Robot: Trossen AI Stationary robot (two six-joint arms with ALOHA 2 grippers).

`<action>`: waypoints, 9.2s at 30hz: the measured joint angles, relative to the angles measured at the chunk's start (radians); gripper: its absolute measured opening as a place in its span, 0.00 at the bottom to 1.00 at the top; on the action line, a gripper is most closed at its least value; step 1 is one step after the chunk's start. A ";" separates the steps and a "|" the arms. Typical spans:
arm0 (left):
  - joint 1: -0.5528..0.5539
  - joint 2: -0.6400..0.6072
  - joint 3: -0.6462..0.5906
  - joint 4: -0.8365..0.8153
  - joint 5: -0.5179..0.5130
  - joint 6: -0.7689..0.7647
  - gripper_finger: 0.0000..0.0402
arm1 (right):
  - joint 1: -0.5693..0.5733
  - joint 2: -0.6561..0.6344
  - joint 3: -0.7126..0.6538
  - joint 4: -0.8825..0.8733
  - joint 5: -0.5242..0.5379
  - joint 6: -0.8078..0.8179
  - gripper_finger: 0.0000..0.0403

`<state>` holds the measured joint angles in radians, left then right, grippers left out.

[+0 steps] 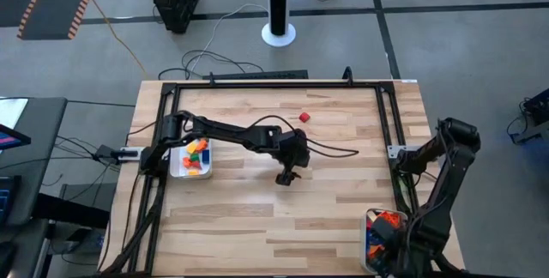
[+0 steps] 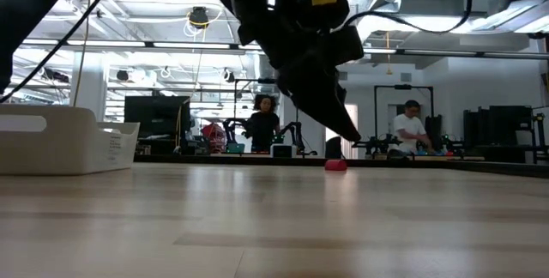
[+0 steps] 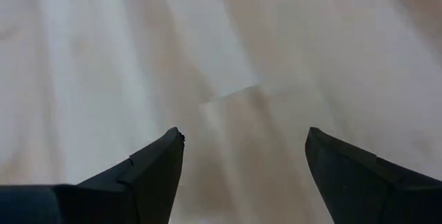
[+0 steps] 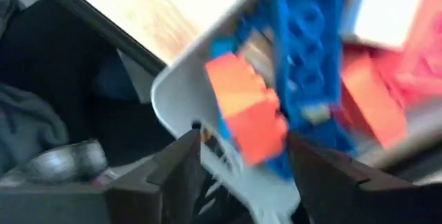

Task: Sort blocks by size
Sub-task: Put the orange large game piece into the gray bin, then put the red small block into the white bin

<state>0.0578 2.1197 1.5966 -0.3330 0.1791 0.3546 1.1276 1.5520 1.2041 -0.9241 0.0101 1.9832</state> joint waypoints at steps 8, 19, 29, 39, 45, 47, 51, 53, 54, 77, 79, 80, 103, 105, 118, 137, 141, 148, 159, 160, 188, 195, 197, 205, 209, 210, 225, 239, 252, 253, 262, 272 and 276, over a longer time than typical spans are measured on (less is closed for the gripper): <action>0.032 0.000 0.081 -0.081 -0.212 0.022 0.75 | 0.046 -0.078 0.001 -0.107 -0.065 0.138 0.60; 0.154 0.009 0.135 -0.064 -0.272 0.125 0.75 | 0.042 -0.080 0.001 -0.408 0.293 0.000 0.54; 0.235 0.180 0.367 -0.114 -0.254 -0.123 0.75 | -0.051 -0.068 -0.071 -0.537 0.619 -0.156 0.54; 0.295 0.371 0.628 -0.255 -0.291 -0.298 0.75 | -0.068 -0.068 -0.091 -0.467 0.756 -0.311 0.54; 0.303 0.388 0.626 -0.247 -0.299 -0.335 0.75 | -0.068 -0.068 -0.092 -0.432 0.775 -0.359 0.54; 0.301 0.382 0.628 -0.249 -0.301 -0.331 0.74 | -0.068 -0.068 -0.092 -0.417 0.781 -0.370 0.54; 0.294 0.390 0.626 -0.282 -0.308 -0.286 0.69 | -0.068 -0.068 -0.092 -0.411 0.785 -0.370 0.54; 0.291 0.391 0.626 -0.286 -0.334 -0.241 0.66 | -0.068 -0.068 -0.092 -0.410 0.790 -0.372 0.54; 0.288 0.389 0.626 -0.284 -0.354 -0.214 0.64 | -0.068 -0.068 -0.092 -0.410 0.792 -0.372 0.54; 0.249 0.387 0.709 -0.349 -0.393 0.118 0.59 | -0.170 -0.068 -0.092 -0.300 0.803 -0.526 0.54; 0.231 0.387 0.724 -0.338 -0.417 0.234 0.59 | -0.175 -0.068 -0.092 -0.301 0.803 -0.526 0.54; 0.223 0.387 0.734 -0.337 -0.423 0.298 0.59 | -0.175 -0.068 -0.092 -0.301 0.803 -0.526 0.54; 0.230 0.403 0.744 -0.424 -0.447 0.084 0.50 | -0.195 -0.140 -0.092 -0.325 0.808 -0.534 0.54; 0.242 0.394 0.761 -0.436 -0.359 0.041 0.50 | -0.199 -0.140 -0.091 -0.337 0.808 -0.506 0.54; 0.270 0.262 0.674 -0.468 -0.181 0.004 0.32 | -0.451 -0.222 -0.274 -0.250 0.777 -0.663 0.54; 0.250 -0.394 -0.309 0.060 -0.213 -0.083 0.21 | -1.183 -0.473 -0.589 0.536 0.398 -1.698 0.54; 0.233 -0.461 -0.394 0.065 -0.217 -0.188 0.22 | -1.282 -0.380 -0.589 0.696 0.321 -1.862 0.54; 0.205 -0.514 -0.520 0.061 -0.221 -0.251 0.35 | -1.429 -0.192 -0.572 0.832 0.137 -2.064 0.54; 0.150 -0.519 -0.652 0.109 -0.222 -0.311 0.49 | -1.574 0.083 -0.350 0.772 0.074 -2.258 0.54; 0.143 -0.519 -0.661 0.119 -0.223 -0.314 0.49 | -1.582 0.101 -0.327 0.739 0.066 -2.275 0.54; 0.100 -0.773 -0.911 0.345 -0.263 -0.324 0.49 | -1.667 0.472 0.217 0.145 0.029 -2.714 0.54; 0.100 -0.772 -0.912 0.272 -0.264 -0.357 0.49 | -1.653 0.494 0.234 0.066 0.029 -2.716 0.54; 0.099 -0.772 -0.913 0.270 -0.264 -0.361 0.49 | -1.649 0.491 0.233 0.061 0.029 -2.702 0.54; 0.077 -0.772 -0.914 0.270 -0.265 -0.370 0.49 | -1.620 0.496 0.233 0.016 -0.013 -2.604 0.54; 0.075 -0.772 -0.914 0.272 -0.265 -0.367 0.49 | -1.556 0.493 0.231 -0.016 -0.023 -2.608 0.54; 0.076 -0.772 -0.914 0.272 -0.265 -0.367 0.49 | -1.537 0.493 0.231 -0.016 -0.024 -2.608 0.54; 0.076 -0.795 -0.914 0.173 -0.428 -0.353 0.49 | -1.265 0.482 0.230 0.204 -0.013 -2.560 0.54; 0.076 -0.809 -0.914 0.176 -0.382 -0.317 0.49 | -1.230 0.304 0.243 0.266 -0.004 -2.395 0.54; 0.032 -0.861 -1.063 0.495 -0.392 -0.317 0.47 | -1.177 0.269 0.244 0.575 -0.004 -2.323 0.54; 0.027 -0.873 -1.090 0.531 -0.397 -0.320 0.47 | -1.173 0.269 0.243 0.600 -0.004 -2.323 0.54; -0.099 -0.903 -1.225 0.764 -0.444 -0.382 0.47 | -1.142 0.269 0.244 0.877 -0.005 -2.346 0.54; -0.199 -0.903 -1.295 1.179 -0.601 -0.307 0.47 | -1.098 0.269 0.244 1.031 -0.009 -2.318 0.54; -0.213 -0.903 -1.295 1.303 -0.602 -0.246 0.47 | -1.094 0.269 0.244 1.060 -0.011 -2.305 0.54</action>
<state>-0.1548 1.2163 0.3019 0.9701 -0.4232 0.1084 0.0338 1.8210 1.4479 0.1359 -0.0012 -0.3221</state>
